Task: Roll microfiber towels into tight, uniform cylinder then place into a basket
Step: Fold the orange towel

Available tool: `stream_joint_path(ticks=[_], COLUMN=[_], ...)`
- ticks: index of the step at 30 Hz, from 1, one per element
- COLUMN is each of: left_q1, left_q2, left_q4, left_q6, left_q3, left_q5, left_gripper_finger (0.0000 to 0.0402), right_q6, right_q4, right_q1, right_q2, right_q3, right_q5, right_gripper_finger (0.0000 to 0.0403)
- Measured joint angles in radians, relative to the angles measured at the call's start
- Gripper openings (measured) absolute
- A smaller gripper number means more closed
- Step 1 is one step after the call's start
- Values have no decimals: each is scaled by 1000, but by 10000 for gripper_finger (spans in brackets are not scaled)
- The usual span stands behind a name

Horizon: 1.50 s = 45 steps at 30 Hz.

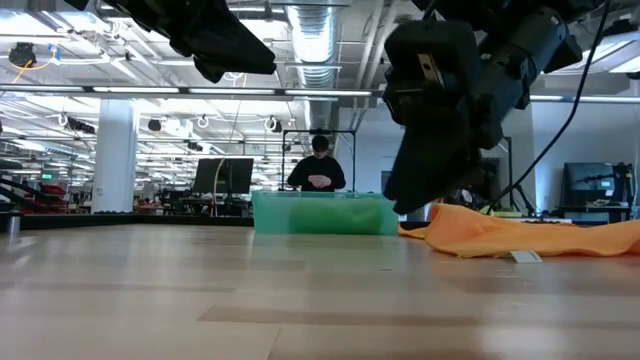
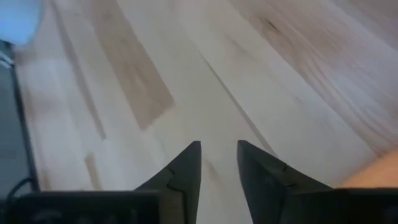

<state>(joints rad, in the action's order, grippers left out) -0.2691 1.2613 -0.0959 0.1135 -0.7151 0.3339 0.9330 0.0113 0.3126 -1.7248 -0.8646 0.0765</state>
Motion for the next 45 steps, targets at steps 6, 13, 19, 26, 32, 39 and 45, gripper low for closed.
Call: stream_joint_path(ticks=[6, 13, 19, 26, 32, 39, 45], left_q1=[0, 0, 4, 9, 11, 11, 12], left_q2=[0, 44, 185, 333, 469, 620, 701], left_q4=[0, -25, -181, -326, -371, -344, -284], left_q6=[5, 11, -98, -226, -294, -376, -382], left_q3=[0, 1, 1, -57, -152, -279, -366], left_q5=[0, -15, -12, -13, -12, -11, -11], left_gripper_finger=[100, 100, 100, 100, 100, 112, 160], right_q6=[-66, -129, -157, -120, -96, -95, -63], right_q4=[-51, -29, 102, 313, 388, 392, 459], right_q1=[-7, -8, 81, 241, 326, 314, 300], right_q2=[1, 103, 261, 414, 457, 446, 420], right_q3=[0, -2, -3, -2, -2, -2, 4], right_q5=[2, 2, 161, 460, 595, 602, 546], right_gripper_finger=[118, 116, 108, 99, 98, 97, 97])
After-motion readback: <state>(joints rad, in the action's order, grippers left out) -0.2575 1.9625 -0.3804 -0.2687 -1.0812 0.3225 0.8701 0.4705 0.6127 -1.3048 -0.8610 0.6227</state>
